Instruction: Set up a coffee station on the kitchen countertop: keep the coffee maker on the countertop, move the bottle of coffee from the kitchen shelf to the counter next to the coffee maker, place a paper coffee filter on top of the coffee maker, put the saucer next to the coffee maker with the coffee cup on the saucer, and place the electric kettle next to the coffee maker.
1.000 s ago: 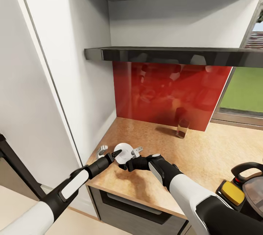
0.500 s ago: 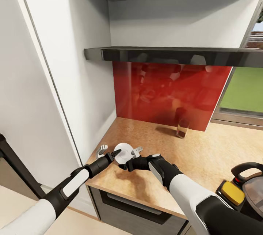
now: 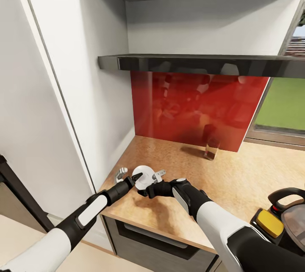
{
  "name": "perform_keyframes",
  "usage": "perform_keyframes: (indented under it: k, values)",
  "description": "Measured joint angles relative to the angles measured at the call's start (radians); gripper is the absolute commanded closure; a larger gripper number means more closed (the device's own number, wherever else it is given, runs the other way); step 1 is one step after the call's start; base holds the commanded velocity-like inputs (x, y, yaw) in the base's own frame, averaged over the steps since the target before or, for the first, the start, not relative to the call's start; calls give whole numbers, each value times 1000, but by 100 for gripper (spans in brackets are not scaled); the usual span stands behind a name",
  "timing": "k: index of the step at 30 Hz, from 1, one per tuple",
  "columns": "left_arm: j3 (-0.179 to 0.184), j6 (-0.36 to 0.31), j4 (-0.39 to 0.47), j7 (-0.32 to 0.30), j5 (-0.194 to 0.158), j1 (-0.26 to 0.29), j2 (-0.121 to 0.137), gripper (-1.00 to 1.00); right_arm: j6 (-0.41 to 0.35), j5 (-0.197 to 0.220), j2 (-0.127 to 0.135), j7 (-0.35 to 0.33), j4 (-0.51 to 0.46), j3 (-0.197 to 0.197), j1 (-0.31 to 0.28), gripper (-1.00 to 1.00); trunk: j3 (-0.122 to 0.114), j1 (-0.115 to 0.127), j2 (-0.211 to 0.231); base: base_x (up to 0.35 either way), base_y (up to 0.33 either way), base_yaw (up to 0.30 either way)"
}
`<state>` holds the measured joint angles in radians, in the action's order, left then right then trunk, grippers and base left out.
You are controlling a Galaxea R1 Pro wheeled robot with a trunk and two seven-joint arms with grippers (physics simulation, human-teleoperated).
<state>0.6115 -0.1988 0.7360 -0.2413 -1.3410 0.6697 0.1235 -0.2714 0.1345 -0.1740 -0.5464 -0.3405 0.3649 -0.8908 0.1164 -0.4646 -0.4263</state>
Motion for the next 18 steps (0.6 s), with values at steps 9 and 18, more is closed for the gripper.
perform_keyframes:
  k: [9,18]
  values:
    - [0,2,-20,0,0,9,-11,-100,0,-1,0,0,0,0,0,-100,0,0,0,0,0,0]
    - [0,6,-98,0,1,35,-40,-100,2,-4,0,0,0,1,0,-100,0,0,0,0,0,0]
